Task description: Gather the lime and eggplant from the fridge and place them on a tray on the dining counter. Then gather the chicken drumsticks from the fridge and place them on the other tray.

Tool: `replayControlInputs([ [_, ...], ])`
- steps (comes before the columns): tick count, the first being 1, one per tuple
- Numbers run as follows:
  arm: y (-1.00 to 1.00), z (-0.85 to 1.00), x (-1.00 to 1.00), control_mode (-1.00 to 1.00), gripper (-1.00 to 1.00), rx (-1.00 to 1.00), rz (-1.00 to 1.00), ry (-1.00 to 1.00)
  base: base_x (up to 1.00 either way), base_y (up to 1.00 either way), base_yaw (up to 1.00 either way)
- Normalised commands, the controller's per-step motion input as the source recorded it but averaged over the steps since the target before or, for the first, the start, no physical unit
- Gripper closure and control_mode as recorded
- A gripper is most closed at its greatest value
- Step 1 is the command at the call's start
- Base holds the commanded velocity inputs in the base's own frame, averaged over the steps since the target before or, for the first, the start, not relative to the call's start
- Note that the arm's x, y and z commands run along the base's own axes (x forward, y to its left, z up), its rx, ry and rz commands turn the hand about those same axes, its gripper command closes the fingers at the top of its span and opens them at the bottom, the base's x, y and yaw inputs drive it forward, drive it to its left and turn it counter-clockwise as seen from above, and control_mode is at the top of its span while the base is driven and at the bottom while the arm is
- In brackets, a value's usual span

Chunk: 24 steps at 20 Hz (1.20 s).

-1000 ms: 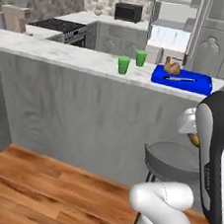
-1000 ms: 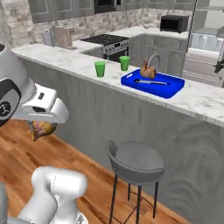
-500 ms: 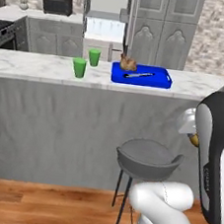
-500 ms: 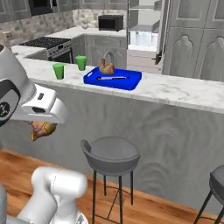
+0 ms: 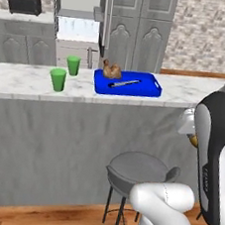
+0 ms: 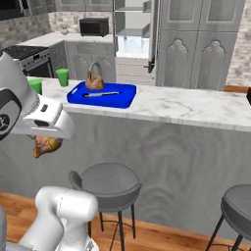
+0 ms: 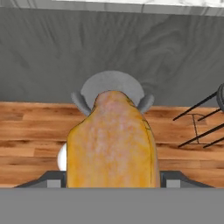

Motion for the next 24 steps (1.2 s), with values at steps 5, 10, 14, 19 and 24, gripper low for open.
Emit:
replayControlInputs([
  [5, 0.00, 0.00, 0.00, 1.00, 1.00, 0.00, 0.00, 0.00, 0.07, 0.21, -0.09],
  [10, 0.00, 0.00, 0.00, 1.00, 1.00, 0.00, 0.00, 0.00, 0.05, 0.29, -0.05],
  [14, 0.00, 0.00, 0.00, 1.00, 1.00, 0.00, 0.00, 0.00, 0.18, 0.32, -0.16],
  [19, 0.00, 0.00, 0.00, 1.00, 1.00, 0.00, 0.00, 0.00, 0.29, 0.37, -0.22],
  [24, 0.00, 0.00, 0.00, 1.00, 1.00, 0.00, 0.00, 0.00, 0.34, 0.36, -0.08],
])
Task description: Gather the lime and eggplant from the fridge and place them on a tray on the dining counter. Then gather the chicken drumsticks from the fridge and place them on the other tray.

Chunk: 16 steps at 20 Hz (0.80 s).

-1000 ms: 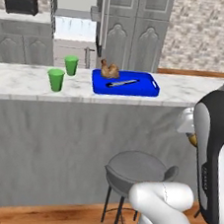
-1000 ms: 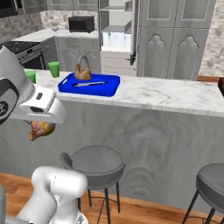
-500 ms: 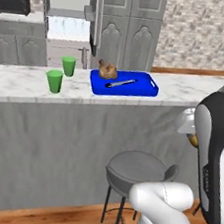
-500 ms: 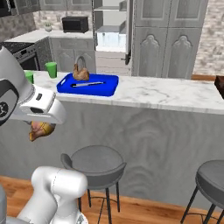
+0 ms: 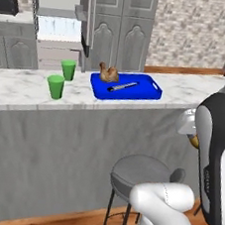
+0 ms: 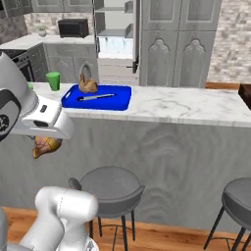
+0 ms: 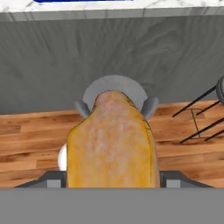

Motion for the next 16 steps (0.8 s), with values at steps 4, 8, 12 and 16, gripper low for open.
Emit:
replayControlInputs([
  [4, 0.00, 0.00, 0.00, 1.00, 1.00, 0.00, 0.00, 0.00, 0.43, 0.16, 0.00],
  [8, 0.00, 0.00, 0.00, 1.00, 1.00, 0.00, 0.00, 0.00, 0.46, 0.11, 0.00],
  [12, 0.00, 0.00, 0.00, 1.00, 1.00, 0.00, 0.00, 0.00, 0.58, 0.01, 0.00],
  [16, 0.00, 0.00, 0.00, 1.00, 1.00, 0.00, 0.00, 0.00, 0.19, 0.00, 0.00],
])
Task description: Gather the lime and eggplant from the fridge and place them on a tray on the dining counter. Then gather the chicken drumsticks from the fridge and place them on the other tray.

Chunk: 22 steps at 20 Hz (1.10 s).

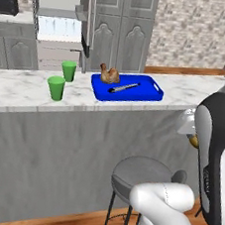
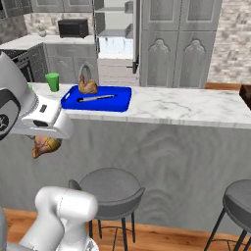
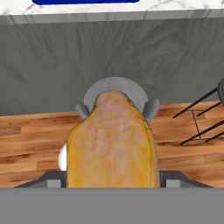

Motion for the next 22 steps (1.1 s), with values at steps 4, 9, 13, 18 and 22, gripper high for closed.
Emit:
replayControlInputs([
  [4, 0.00, 0.01, 0.01, -1.00, 1.00, 0.00, 0.00, 0.00, 0.00, 0.00, 0.00],
  [9, 0.00, 0.48, 0.49, -1.00, 1.00, 0.00, 0.00, 0.06, 0.00, 0.00, 0.00],
  [13, 0.00, 0.69, 0.56, -1.00, 1.00, 0.00, 0.00, 0.02, 0.00, 0.00, 0.00],
  [18, 0.00, 0.35, 0.63, -1.00, 1.00, 0.00, 0.00, 0.03, 0.00, 0.00, 0.00],
  [22, 0.00, 0.02, 0.68, -1.00, 1.00, -0.03, 0.00, 0.04, 0.00, 0.00, 0.00],
])
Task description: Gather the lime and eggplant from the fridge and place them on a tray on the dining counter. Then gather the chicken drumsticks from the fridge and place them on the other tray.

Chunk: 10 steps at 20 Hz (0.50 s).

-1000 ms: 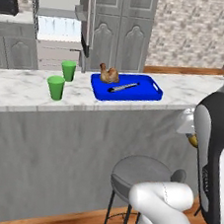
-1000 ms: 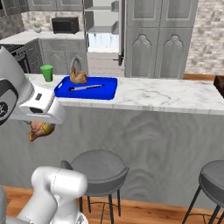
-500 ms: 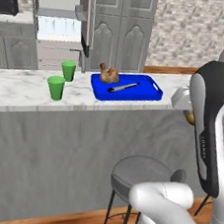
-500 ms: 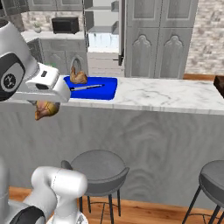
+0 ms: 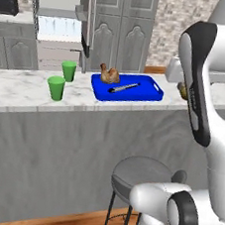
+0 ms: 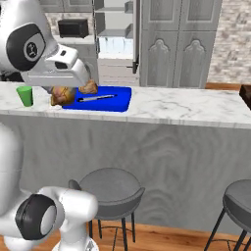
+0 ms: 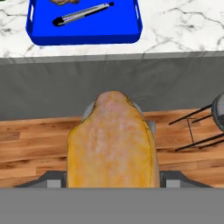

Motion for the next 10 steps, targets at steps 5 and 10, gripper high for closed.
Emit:
replayControlInputs([
  [5, 0.00, -0.16, 0.85, -1.00, 1.00, 0.00, 0.01, 0.00, 0.00, 0.00, 0.00],
  [10, 0.00, -0.44, 0.78, -1.00, 1.00, 0.00, 0.05, -0.01, 0.00, 0.00, 0.00],
])
